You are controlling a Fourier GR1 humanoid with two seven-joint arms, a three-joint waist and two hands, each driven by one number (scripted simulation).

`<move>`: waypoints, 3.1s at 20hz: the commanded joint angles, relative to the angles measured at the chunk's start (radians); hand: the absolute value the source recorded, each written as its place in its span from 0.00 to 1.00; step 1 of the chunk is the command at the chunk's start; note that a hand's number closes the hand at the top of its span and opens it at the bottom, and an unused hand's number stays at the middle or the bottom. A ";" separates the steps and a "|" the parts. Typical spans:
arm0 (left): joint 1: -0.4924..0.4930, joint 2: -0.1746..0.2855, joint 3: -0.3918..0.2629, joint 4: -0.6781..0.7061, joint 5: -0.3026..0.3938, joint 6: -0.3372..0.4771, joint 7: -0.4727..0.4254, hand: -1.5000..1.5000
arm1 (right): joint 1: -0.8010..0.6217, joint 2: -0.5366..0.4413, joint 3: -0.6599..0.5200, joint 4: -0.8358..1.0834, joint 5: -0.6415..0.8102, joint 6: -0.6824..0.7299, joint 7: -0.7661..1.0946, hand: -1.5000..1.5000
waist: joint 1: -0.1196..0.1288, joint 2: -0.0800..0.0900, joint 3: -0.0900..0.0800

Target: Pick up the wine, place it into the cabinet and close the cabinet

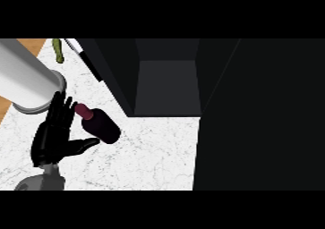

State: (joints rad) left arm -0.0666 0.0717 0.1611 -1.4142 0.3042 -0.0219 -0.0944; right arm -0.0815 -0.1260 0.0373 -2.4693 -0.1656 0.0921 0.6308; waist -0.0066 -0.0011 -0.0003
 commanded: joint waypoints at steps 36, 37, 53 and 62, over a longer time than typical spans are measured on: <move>-0.154 -0.036 0.029 0.526 -0.005 -0.118 -0.361 0.00 | 0.006 0.010 -0.028 -0.161 -0.075 -0.005 0.107 0.00 | 0.002 0.000 0.000; -0.175 0.007 0.059 0.576 0.026 -0.183 -0.360 0.00 | 0.030 0.030 0.032 -0.184 -0.036 -0.005 0.099 0.00 | -0.001 0.000 0.000; -0.164 0.044 -0.060 0.638 -0.126 -0.236 -0.541 1.00 | -0.027 0.042 0.001 -0.120 -0.031 -0.001 0.108 0.00 | 0.008 -0.003 0.000; 0.042 0.154 -0.018 0.360 -0.096 -0.247 -0.565 1.00 | 0.029 0.069 0.045 -0.143 0.003 0.008 0.086 0.00 | 0.010 -0.004 0.001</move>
State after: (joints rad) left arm -0.0908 0.1771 0.1212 -0.9573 0.1925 -0.2588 -0.6637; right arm -0.1007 -0.0734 0.0508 -2.4709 -0.1259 0.1133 0.6641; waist 0.0040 -0.0046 0.0008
